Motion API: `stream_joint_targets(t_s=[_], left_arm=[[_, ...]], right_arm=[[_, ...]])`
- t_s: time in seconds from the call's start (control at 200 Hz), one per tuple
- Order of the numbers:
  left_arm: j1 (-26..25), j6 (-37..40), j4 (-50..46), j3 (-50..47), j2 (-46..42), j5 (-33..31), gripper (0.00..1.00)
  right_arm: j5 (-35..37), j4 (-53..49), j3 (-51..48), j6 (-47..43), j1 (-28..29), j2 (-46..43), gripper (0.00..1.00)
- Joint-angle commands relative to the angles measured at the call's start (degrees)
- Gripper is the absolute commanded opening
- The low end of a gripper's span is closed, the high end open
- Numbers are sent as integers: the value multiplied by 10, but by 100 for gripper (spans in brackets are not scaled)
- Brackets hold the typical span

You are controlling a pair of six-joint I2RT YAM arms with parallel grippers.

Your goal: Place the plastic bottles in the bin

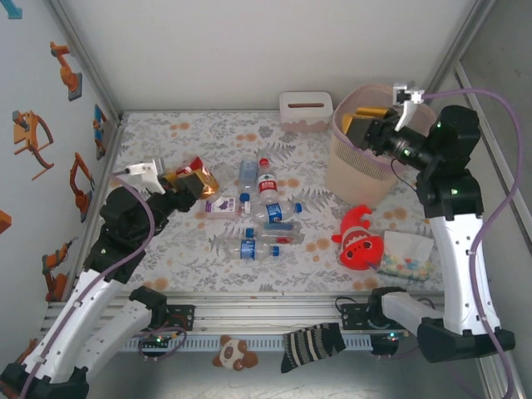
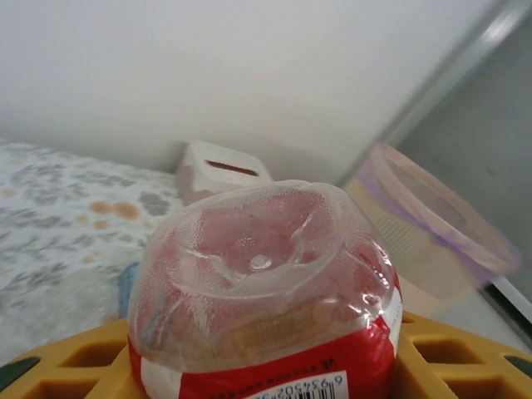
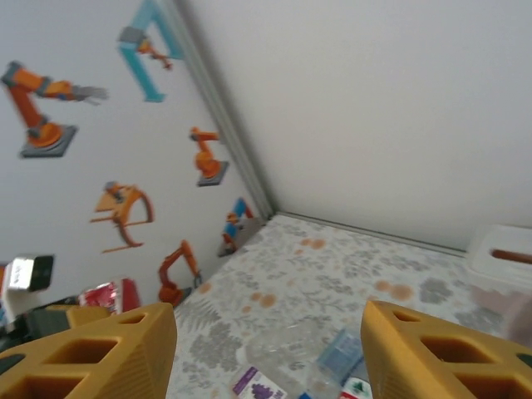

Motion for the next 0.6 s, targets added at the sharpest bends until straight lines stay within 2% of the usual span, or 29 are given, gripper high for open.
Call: stream_joint_targets(t_s=[0.0, 0.09, 0.21, 0.436, 0.596], left_arm=[[2, 83, 65, 33, 13, 146, 53], [2, 99, 95, 45, 25, 214, 52], [0, 102, 146, 48, 33, 271, 51], [-9, 88, 227, 61, 49, 343, 51], [-30, 85, 243, 88, 70, 373, 51]], right_arm=[[-63, 73, -11, -35, 48, -9, 62], [-80, 68, -10, -61, 93, -1, 62], [-88, 53, -7, -91, 144, 8, 62], [-87, 37, -18, -141, 221, 29, 66], [-74, 37, -14, -149, 268, 56, 68]])
